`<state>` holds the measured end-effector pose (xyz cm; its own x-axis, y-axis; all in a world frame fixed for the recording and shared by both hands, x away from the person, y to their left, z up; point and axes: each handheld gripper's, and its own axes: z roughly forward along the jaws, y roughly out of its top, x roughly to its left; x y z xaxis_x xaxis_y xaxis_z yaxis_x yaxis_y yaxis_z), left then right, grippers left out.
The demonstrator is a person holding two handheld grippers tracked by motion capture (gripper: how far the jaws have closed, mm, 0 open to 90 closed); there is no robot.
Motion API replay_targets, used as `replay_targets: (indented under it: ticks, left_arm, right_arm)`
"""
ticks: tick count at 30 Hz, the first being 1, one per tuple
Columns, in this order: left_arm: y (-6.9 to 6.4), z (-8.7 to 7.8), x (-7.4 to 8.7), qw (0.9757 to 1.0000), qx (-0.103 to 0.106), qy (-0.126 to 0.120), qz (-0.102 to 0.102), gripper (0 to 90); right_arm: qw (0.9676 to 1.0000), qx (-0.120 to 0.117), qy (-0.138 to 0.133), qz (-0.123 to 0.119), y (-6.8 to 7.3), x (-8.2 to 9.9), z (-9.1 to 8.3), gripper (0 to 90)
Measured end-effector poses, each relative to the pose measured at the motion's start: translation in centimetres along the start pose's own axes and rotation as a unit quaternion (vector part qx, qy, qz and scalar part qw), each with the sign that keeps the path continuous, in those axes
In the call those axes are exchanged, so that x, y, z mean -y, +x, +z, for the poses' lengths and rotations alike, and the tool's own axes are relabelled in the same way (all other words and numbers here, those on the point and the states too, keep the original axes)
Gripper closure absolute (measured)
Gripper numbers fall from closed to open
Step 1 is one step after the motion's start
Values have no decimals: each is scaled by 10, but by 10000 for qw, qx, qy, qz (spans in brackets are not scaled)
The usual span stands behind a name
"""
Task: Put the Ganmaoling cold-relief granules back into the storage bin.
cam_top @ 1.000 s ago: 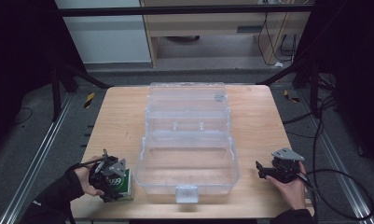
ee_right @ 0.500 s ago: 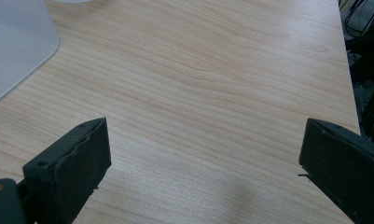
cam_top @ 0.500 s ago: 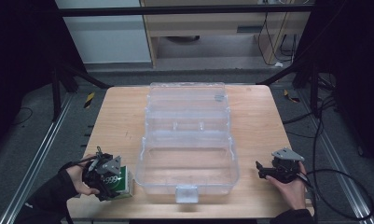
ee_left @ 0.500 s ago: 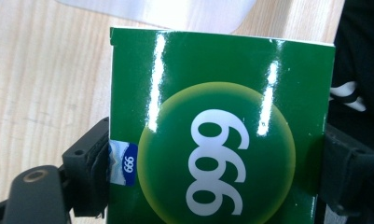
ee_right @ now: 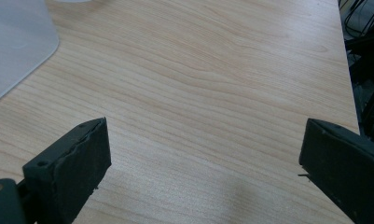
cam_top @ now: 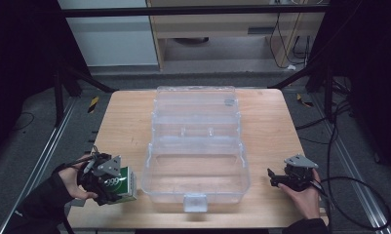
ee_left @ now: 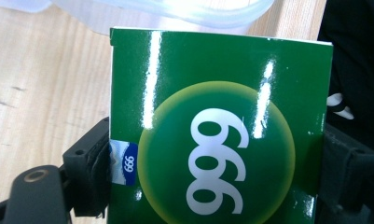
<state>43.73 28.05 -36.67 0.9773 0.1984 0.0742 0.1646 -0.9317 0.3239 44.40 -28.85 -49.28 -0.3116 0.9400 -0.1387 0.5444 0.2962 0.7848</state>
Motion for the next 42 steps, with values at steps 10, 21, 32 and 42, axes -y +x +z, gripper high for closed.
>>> replay_targets:
  ticks: [10, 21, 32, 42]
  left_arm:
    - [1, -23, -11, 9998, -103, -137, 82, 143]
    - [4, -31, -29, 9997, -97, -167, 169, 144]
    - [6, -34, -47, 9994, -106, -153, 299, 145]
    - [7, -32, -69, 9987, -87, -193, 473, 146]
  right_arm:
    - [10000, -3, 2, -12, 0, 0, 0, 24]
    - [10000, 0, 5, -13, 0, 0, 1, 24]
    - [10000, -11, 13, 6, 0, 1, 1, 24]
    - [10000, -24, -1, 29, 0, 1, 1, 24]
